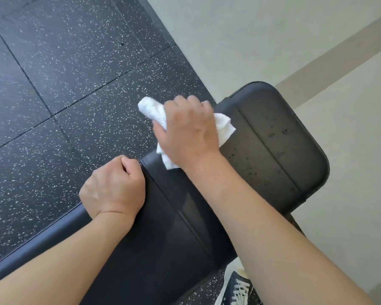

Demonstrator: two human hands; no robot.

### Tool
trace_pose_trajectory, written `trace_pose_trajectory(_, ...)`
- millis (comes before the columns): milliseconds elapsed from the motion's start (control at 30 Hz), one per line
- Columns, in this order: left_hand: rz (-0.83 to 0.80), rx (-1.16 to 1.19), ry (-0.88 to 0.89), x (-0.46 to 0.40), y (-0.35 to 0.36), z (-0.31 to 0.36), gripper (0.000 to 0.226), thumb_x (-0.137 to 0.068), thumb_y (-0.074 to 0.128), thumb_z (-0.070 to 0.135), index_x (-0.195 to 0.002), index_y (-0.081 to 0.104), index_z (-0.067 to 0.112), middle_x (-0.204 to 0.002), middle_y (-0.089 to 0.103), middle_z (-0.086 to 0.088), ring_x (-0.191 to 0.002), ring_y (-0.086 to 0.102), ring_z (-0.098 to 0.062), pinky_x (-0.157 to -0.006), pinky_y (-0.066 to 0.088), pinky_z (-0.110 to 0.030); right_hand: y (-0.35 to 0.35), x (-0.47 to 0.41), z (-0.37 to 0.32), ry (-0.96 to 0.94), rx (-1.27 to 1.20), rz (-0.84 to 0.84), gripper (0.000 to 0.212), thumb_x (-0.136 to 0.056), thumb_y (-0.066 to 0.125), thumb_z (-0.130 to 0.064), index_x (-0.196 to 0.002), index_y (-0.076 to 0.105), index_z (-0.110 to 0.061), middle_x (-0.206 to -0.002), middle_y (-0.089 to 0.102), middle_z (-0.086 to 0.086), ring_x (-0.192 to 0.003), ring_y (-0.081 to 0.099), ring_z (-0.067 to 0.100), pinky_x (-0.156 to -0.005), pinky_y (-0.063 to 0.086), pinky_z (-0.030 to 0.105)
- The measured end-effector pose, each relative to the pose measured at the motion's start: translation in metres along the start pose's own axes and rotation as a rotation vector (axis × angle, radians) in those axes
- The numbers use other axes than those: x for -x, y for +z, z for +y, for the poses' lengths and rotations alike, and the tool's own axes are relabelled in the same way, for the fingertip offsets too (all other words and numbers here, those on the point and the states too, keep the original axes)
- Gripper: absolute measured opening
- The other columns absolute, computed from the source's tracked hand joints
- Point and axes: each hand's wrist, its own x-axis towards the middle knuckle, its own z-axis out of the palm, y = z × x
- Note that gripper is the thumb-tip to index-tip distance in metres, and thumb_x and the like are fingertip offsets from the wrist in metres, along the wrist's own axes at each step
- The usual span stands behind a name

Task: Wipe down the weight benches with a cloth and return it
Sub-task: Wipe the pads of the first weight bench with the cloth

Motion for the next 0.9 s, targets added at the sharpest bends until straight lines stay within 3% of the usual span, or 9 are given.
trace_pose_trajectory(100,-0.014,-0.013,-0.007,-0.002,0.0,0.001,0.046,-0.095,0.023,0.039,-0.061,0.047,0.019,-0.058,0.039,-0.001,-0.055,0.03,-0.026,-0.06,0.023,-0.036,0.012,0.01,-0.034,-0.138,-0.023,-0.064,0.038,-0.1,0.046,-0.056,-0.095,0.065,-0.023,-0.098,0.067,-0.002,-0.094,0.058,0.023,-0.075,0.025,0.039)
trace_pose_trajectory(200,-0.012,-0.002,-0.014,-0.001,0.001,0.0,0.049,-0.091,0.02,0.041,-0.063,0.05,0.017,-0.058,0.039,-0.001,-0.053,0.028,-0.023,-0.06,0.024,-0.036,0.007,0.006,-0.017,-0.167,-0.028,-0.043,0.049,-0.101,0.043,-0.062,-0.092,0.068,-0.021,-0.096,0.067,0.0,-0.093,0.06,0.026,-0.074,0.027,0.038)
trace_pose_trajectory(267,-0.007,0.012,-0.003,0.0,0.0,0.001,0.049,-0.089,0.018,0.042,-0.063,0.05,0.015,-0.057,0.04,-0.001,-0.053,0.028,-0.021,-0.061,0.025,-0.036,-0.001,-0.006,0.019,-0.122,0.01,-0.031,0.048,-0.102,0.043,-0.06,-0.091,0.067,-0.02,-0.095,0.067,0.004,-0.093,0.06,0.03,-0.075,0.033,0.04)
trace_pose_trajectory(400,0.0,0.019,0.017,0.001,-0.001,0.001,0.047,-0.09,0.019,0.04,-0.063,0.048,0.016,-0.056,0.037,0.004,-0.052,0.026,-0.015,-0.053,0.015,-0.031,-0.015,-0.018,0.069,0.036,-0.006,0.052,0.041,-0.101,0.047,-0.055,-0.077,0.045,-0.022,-0.082,0.056,0.005,-0.082,0.05,0.03,-0.073,0.03,0.04)
trace_pose_trajectory(600,0.021,0.012,-0.001,-0.001,0.002,0.0,0.047,-0.095,0.022,0.04,-0.062,0.047,0.018,-0.057,0.04,0.005,-0.052,0.03,-0.017,-0.052,0.014,-0.032,0.013,0.006,-0.03,-0.139,-0.062,-0.014,0.041,-0.099,0.055,-0.051,-0.072,0.041,-0.022,-0.075,0.055,0.002,-0.074,0.04,0.025,-0.07,0.023,0.037)
trace_pose_trajectory(733,0.029,-0.017,0.007,-0.002,0.005,-0.003,0.046,-0.1,0.024,0.038,-0.065,0.045,0.019,-0.059,0.037,0.006,-0.06,0.038,-0.029,-0.054,0.016,-0.035,0.022,0.012,-0.044,-0.158,-0.11,-0.016,0.04,-0.098,0.057,-0.052,-0.073,0.048,-0.022,-0.08,0.061,0.003,-0.079,0.052,0.027,-0.072,0.023,0.036)
trace_pose_trajectory(833,0.028,-0.018,0.028,-0.002,0.003,-0.001,0.045,-0.092,0.022,0.04,-0.068,0.051,0.016,-0.058,0.037,0.004,-0.061,0.041,-0.032,-0.058,0.022,-0.035,0.009,0.012,-0.01,-0.194,-0.144,0.065,0.04,-0.095,0.063,-0.049,-0.074,0.063,-0.015,-0.079,0.061,0.006,-0.079,0.056,0.03,-0.07,0.026,0.037)
trace_pose_trajectory(900,0.03,0.003,0.035,0.0,0.002,-0.002,0.044,-0.091,0.023,0.041,-0.07,0.053,0.016,-0.057,0.038,0.003,-0.056,0.039,-0.03,-0.057,0.021,-0.034,-0.002,0.016,0.032,-0.151,-0.111,0.165,0.038,-0.095,0.065,-0.046,-0.077,0.063,-0.012,-0.079,0.059,0.009,-0.076,0.056,0.032,-0.067,0.034,0.04)
